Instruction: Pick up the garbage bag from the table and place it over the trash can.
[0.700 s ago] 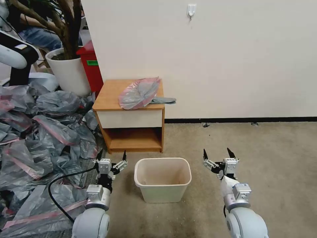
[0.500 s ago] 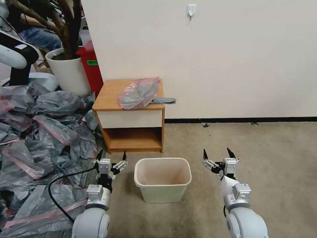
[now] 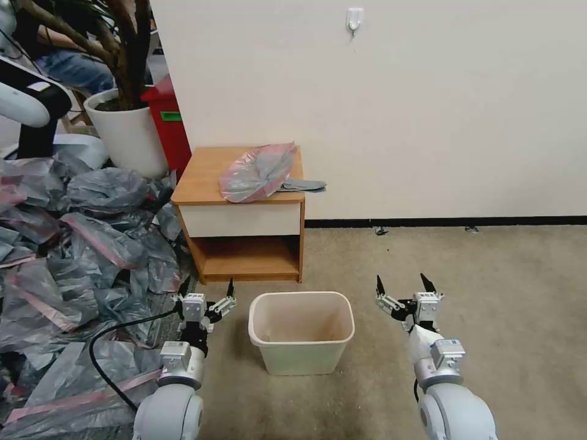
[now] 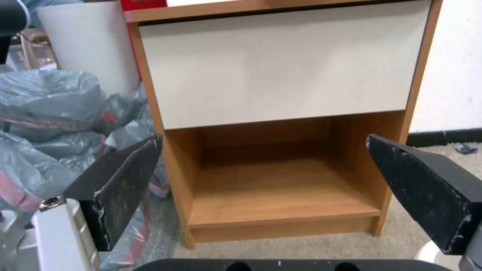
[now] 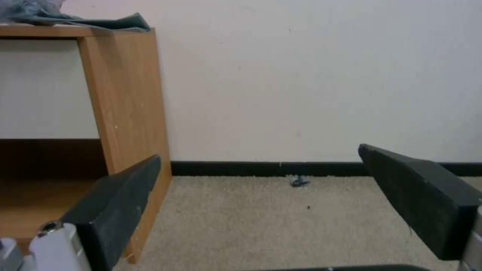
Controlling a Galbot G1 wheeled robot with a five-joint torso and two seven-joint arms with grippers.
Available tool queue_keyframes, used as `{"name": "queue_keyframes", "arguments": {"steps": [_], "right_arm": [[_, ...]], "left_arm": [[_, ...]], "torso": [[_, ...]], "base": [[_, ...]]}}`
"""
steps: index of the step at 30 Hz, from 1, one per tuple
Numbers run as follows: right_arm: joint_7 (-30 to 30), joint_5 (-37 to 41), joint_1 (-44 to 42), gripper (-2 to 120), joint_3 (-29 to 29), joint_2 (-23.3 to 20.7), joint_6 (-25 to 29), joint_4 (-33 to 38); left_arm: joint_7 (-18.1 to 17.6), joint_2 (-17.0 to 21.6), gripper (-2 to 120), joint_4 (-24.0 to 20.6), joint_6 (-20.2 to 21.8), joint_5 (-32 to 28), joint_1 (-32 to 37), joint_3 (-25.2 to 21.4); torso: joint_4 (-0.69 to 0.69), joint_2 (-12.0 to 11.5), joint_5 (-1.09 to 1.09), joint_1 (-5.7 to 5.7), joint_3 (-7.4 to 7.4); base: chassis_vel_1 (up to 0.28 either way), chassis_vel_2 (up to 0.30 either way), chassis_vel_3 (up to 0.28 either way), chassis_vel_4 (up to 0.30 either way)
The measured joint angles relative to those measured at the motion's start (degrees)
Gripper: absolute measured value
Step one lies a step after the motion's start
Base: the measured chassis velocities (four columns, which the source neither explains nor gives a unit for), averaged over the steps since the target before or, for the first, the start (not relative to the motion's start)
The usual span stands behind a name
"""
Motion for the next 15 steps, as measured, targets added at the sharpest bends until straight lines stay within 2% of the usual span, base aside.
{"name": "queue_keyframes", "arguments": {"steps": [8, 10, 11, 15], "right_arm": [[0.0, 0.0, -0.1, 100, 0.1, 0.1, -0.1, 0.2], [0.0, 0.8, -0.8, 100, 0.9, 0.7, -1.7, 2.6], [0.0, 0.8, -0.8, 100, 0.9, 0.7, -1.7, 2.6], [-0.4, 3.5, -3.4, 100, 4.0, 2.9, -7.6, 11.1]], "left_arm": [[0.0, 0.0, 100, -1.1, 0.4, -0.6, 0.6, -0.1], [-0.2, 0.0, 100, -4.7, 1.8, -2.4, 2.8, -0.3], [-0.2, 0.0, 100, -4.7, 1.8, -2.4, 2.8, -0.3], [-0.9, -0.1, 100, -13.5, 5.9, -7.1, 8.1, -0.9]], "torso": [[-0.01, 0.0, -0.01, 0.00, 0.00], [0.00, 0.0, 0.01, 0.00, 0.00], [0.00, 0.0, 0.01, 0.00, 0.00], [0.01, 0.0, 0.00, 0.00, 0.00]], "base": [[0.000, 0.000, 0.000, 0.000], [0.000, 0.000, 0.000, 0.000], [0.000, 0.000, 0.000, 0.000], [0.000, 0.000, 0.000, 0.000]]}}
